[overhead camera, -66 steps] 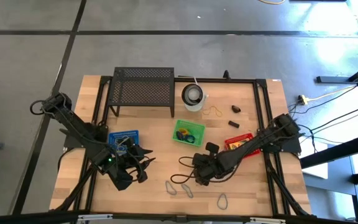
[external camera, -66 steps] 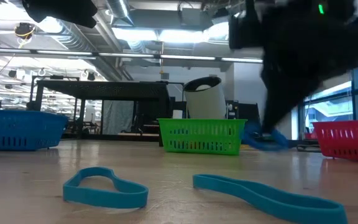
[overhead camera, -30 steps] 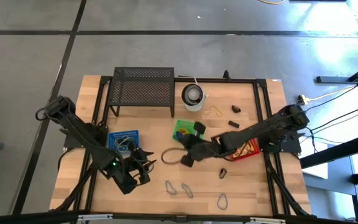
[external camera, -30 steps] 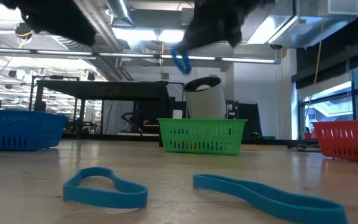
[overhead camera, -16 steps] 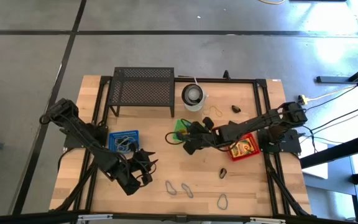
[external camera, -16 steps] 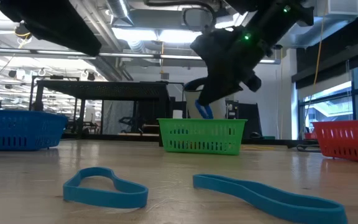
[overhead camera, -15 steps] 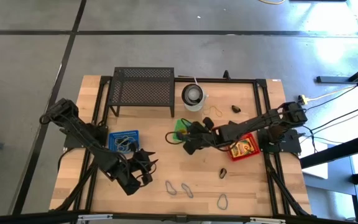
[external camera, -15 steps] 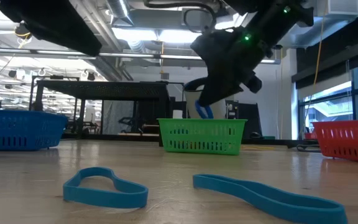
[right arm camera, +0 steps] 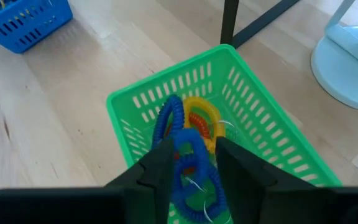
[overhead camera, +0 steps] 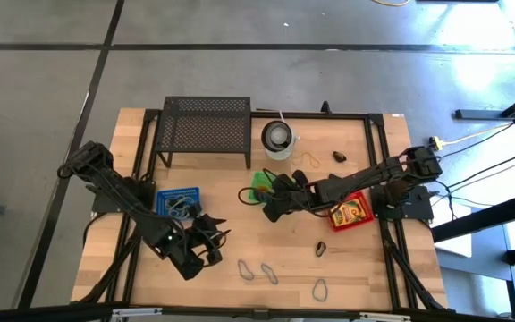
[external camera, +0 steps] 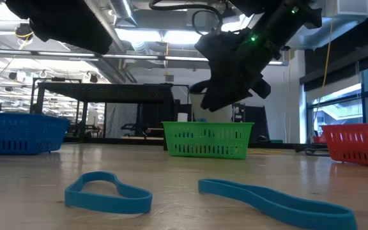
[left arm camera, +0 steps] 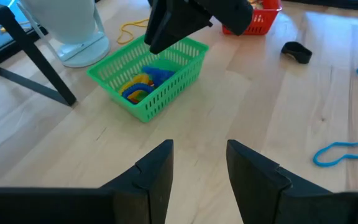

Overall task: Pick & Place Office Desk Supplies
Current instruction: Put the blue rubber band into the blue bin

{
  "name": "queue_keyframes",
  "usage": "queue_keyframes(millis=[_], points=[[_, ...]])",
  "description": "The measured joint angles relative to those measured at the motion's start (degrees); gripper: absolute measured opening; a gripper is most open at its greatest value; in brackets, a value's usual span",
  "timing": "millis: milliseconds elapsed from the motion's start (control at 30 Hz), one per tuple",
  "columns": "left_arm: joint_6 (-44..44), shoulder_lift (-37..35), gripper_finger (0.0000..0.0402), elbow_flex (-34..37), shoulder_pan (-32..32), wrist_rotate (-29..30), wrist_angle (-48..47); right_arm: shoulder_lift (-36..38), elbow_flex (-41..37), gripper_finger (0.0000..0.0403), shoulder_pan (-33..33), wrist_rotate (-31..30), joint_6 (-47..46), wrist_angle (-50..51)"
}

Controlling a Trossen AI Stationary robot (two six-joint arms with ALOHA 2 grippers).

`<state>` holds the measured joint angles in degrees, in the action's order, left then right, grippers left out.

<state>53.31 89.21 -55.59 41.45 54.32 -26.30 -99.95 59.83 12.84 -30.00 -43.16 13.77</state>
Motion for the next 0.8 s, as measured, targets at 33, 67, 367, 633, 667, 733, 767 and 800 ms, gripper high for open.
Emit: queue_keyframes(millis=[33, 67, 367, 633, 667, 733, 767, 800], points=[[0.0, 0.0, 0.0143, 0.0, 0.0, 0.0, 0.0, 0.0, 0.0, 0.0130, 0.0, 0.0, 0.0, 0.0], [0.0, 0.0, 0.0143, 0.0, 0.0, -0.1, 0.2, 0.0, 0.0, 0.0138, 0.0, 0.0, 0.0, 0.0], [-2.2, 0.0, 0.0143, 0.0, -0.3, -2.3, 4.7, 0.8, 0.5, 0.0185, 1.8, -0.3, 3.0, -0.2], [-13.0, 4.7, 0.0170, -0.1, -3.7, -17.4, 18.2, 6.4, 1.3, 0.0168, 7.0, -5.2, 4.8, -0.4], [-14.9, 6.0, 0.0175, -0.1, -4.3, -19.1, 20.3, 7.1, 1.3, 0.0165, 7.7, -5.9, 5.0, -0.5], [-18.2, 9.0, 0.0183, -0.1, -5.5, -22.9, 24.9, 8.2, 1.3, 0.0160, 9.1, -7.3, 5.5, -0.5], [-19.8, 10.3, 0.0187, -0.1, -6.2, -24.9, 26.2, 8.5, 1.3, 0.0158, 9.7, -7.9, 6.1, -0.5], [-21.1, 11.7, 0.0189, -0.1, -6.7, -26.9, 28.0, 8.7, 1.3, 0.0156, 10.3, -8.4, 6.6, -0.5]])
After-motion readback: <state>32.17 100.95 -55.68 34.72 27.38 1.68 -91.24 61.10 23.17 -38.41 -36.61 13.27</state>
